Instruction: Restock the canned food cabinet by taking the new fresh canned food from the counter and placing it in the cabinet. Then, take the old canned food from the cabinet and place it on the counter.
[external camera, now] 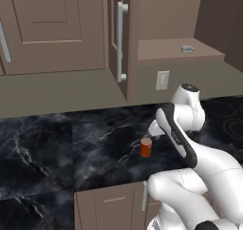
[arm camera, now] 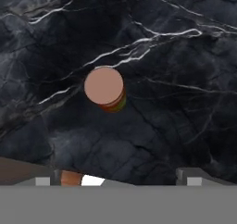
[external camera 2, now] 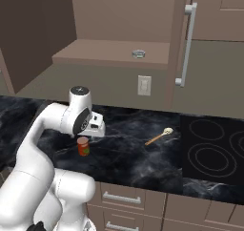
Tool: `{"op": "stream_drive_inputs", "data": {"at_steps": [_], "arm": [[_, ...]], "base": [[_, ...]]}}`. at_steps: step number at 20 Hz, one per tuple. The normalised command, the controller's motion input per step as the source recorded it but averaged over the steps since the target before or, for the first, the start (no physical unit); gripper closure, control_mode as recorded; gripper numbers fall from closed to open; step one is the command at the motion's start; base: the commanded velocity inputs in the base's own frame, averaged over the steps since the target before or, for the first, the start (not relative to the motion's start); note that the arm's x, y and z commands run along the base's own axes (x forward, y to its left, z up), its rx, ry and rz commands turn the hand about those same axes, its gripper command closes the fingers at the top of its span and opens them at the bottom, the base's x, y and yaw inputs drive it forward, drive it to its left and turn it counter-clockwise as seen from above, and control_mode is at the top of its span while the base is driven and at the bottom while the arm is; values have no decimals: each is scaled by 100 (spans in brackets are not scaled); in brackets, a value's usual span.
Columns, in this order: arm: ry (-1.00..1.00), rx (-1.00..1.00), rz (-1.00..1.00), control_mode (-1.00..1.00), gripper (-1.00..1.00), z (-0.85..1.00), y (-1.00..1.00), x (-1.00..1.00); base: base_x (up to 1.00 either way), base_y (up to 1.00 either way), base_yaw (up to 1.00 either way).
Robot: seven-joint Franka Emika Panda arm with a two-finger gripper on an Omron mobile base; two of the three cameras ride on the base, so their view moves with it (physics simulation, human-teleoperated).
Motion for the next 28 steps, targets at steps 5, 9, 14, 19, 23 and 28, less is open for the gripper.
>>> {"op": "stream_drive_inputs", "data": {"at_steps": [5,9,14,19,23,28], "arm": [[0,-8,2,-100,-100,-28,30,14],[0,-10,0,-100,-100,-26,30,6],[0,-5,0,-100,-100,-25,31,27],[5,-1,0,-100,-100,-16,2,24],[2,0,0,-100,-100,-19,0,28],[0,0,0,-100,-100,-20,0,27]], "base": [[0,0,0],[0,0,0],[0,0,0],[0,0,0],[0,0,0],[0,0,0]]}}
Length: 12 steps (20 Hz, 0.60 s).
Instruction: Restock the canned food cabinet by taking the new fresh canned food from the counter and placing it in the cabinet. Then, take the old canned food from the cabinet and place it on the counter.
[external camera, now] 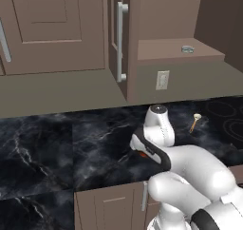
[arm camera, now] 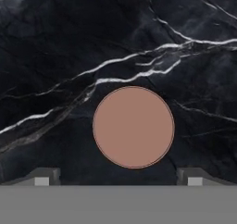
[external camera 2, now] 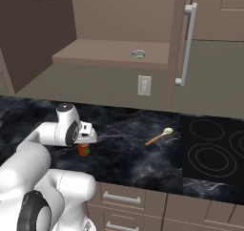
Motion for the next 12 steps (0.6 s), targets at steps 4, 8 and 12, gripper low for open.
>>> {"op": "stream_drive_inputs", "data": {"at_steps": [4,8,12], "arm": [[0,0,0,-100,-100,-17,0,24],[0,0,-1,-100,-100,-18,-1,22],[0,0,-2,-100,-100,-27,-8,5]], "base": [[0,0,0],[0,0,0],[0,0,0]]}}
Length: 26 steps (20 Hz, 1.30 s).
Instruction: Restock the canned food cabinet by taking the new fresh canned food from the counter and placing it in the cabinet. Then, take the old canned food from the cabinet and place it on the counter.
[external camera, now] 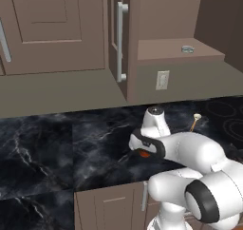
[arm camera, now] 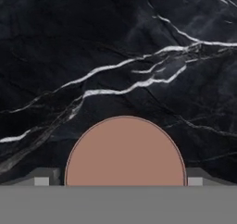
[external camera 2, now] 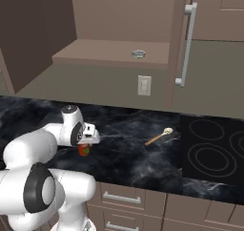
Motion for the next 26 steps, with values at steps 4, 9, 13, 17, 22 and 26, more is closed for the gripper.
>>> {"op": "stream_drive_inputs", "data": {"at_steps": [4,9,13,17,22,26], "arm": [[0,0,-2,-100,100,-20,-4,2],[0,0,0,-100,100,0,0,0],[-3,0,0,-100,100,4,-7,-4],[-21,8,0,-100,100,50,-53,-42],[-38,14,0,-100,100,91,-73,-69],[-47,11,0,-100,100,100,-49,-61]], "base": [[0,0,0],[0,0,0],[0,0,0],[0,0,0],[0,0,0],[0,0,0]]}}
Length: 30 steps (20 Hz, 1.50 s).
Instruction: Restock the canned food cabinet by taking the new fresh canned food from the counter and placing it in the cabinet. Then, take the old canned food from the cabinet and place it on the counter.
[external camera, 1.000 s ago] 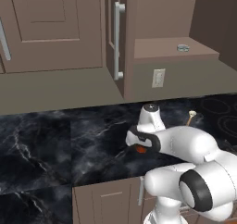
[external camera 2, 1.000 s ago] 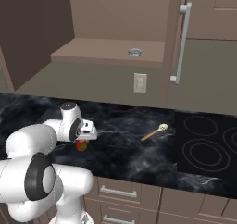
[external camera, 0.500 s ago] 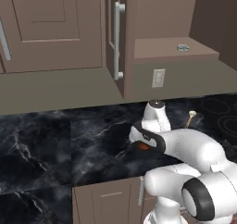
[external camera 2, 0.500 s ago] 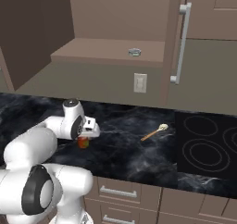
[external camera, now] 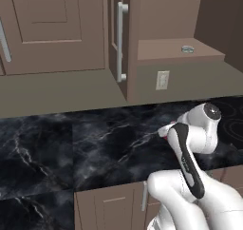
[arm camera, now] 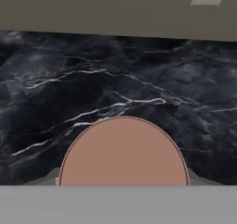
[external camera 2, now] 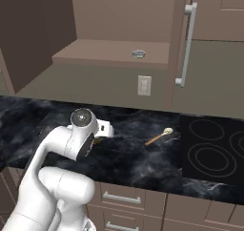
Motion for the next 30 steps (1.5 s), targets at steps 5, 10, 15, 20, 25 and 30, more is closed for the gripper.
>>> {"op": "stream_drive_inputs", "data": {"at_steps": [5,10,15,20,25,30], "arm": [[-44,2,-1,-100,100,100,-12,-42],[-39,0,-7,-100,100,100,0,-21],[-10,0,-5,-100,100,100,0,-13],[15,0,-13,-100,100,100,-1,-3],[39,-2,-9,-100,100,100,-1,-8],[22,3,-2,-100,100,44,0,0]], "base": [[0,0,0],[0,0,0],[0,0,0],[0,0,0],[0,0,0],[0,0,0]]}}
